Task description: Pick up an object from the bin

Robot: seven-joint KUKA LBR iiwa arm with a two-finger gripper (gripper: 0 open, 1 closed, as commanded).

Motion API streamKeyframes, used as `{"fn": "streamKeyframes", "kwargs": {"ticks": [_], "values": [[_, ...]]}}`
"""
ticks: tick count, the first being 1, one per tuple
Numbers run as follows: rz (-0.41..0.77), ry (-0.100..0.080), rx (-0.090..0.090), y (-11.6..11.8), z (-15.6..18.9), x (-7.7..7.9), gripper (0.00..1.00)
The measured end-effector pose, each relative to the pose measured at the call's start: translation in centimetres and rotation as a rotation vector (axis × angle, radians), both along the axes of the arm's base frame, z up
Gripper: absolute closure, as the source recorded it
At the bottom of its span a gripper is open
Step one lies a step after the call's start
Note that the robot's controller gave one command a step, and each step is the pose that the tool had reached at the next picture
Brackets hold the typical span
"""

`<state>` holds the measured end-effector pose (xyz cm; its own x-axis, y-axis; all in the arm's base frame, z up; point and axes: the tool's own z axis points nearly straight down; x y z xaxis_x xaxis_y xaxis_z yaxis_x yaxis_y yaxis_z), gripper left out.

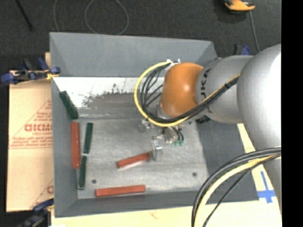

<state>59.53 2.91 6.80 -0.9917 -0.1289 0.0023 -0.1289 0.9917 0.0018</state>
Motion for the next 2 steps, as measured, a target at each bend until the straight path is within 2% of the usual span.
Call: {"fn": "streamKeyframes", "kwargs": {"ticks": [1,2], "values": [[0.059,-0.005,-0.001,2.2,3.4,-3.1,0.0],[-0.032,0.0,-0.001,2.9,3.2,-4.8,0.0]]}}
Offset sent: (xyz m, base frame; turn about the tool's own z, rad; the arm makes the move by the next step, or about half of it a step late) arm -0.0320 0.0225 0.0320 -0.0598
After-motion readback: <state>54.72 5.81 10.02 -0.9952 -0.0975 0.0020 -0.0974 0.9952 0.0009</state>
